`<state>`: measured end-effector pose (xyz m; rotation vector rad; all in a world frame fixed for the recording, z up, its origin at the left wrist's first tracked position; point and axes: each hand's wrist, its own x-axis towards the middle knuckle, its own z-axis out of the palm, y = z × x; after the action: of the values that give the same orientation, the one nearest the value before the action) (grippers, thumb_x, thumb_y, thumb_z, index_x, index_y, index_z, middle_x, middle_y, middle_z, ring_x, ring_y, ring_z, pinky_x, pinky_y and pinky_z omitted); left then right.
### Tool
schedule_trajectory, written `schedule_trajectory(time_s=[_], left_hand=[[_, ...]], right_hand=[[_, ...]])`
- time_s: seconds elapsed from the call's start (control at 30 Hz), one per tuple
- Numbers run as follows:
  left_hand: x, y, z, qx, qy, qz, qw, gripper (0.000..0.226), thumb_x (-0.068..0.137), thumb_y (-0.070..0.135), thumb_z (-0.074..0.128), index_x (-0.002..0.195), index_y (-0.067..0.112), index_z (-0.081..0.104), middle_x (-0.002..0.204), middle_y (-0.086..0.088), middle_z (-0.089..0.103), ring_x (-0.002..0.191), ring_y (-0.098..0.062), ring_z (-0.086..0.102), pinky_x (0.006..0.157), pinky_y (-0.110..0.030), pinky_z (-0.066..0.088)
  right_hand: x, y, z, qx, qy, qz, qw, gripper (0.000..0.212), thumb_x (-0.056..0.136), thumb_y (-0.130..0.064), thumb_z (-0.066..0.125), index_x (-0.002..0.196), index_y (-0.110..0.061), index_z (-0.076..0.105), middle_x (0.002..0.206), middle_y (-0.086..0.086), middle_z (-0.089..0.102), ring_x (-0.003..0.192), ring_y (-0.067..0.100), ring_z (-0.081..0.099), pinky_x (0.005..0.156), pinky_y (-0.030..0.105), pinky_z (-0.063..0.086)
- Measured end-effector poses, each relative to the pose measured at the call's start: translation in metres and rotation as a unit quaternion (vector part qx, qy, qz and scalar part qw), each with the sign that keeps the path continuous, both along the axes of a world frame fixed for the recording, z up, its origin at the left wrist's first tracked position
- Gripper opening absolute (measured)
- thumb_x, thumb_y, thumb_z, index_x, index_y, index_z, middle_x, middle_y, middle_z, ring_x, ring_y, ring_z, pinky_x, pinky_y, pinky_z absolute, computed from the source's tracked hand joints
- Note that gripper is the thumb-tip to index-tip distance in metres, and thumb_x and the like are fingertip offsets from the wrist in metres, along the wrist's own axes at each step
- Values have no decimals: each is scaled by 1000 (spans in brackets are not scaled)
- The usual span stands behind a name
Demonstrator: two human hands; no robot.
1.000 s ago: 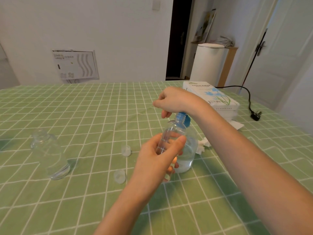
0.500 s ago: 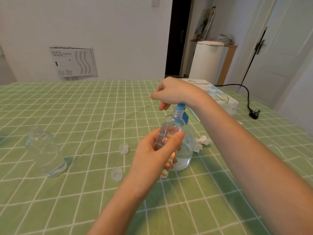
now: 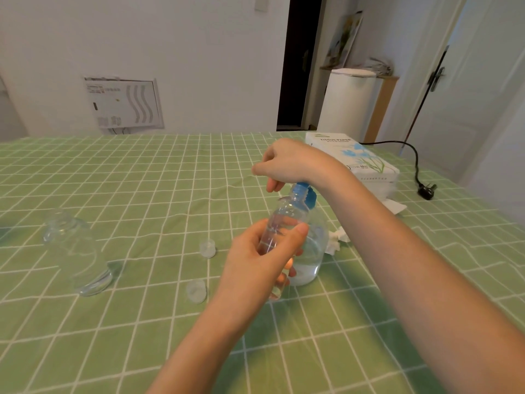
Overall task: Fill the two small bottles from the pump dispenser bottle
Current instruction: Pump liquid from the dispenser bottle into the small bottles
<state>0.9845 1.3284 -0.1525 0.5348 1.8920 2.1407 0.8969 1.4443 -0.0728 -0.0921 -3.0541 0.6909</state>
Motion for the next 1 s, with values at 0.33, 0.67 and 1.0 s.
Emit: schedule_trajectory(time_s=[0.33, 0.67, 1.0], left_hand=[[1, 1, 3, 7, 0, 0, 1000, 42, 59, 55, 63, 87, 24, 68, 62, 7, 64, 49, -7, 55, 42, -17, 42], [0, 0, 3, 3, -1, 4, 1000, 37, 61, 51, 63, 83, 21, 66, 59, 7, 63, 47, -6, 54, 41, -15, 39], [2, 1, 2, 3, -4, 2, 1000, 37, 62, 49, 63, 87, 21, 67, 58, 9, 62, 46, -5, 53, 39, -15, 39]], right_hand=[[1, 0, 16, -3, 22, 5, 1000, 34, 93, -25, 48, 113, -2, 62, 80, 2, 74, 92, 22, 70, 82, 32, 52], [3, -2, 9, -2, -1, 3, 1000, 39, 92, -25, 48, 116, 2, 60, 79, 2, 74, 101, 28, 67, 91, 37, 51], [3, -1, 3, -15, -6, 5, 1000, 37, 93, -27, 48, 116, -1, 59, 82, 3, 74, 101, 27, 67, 94, 39, 49]])
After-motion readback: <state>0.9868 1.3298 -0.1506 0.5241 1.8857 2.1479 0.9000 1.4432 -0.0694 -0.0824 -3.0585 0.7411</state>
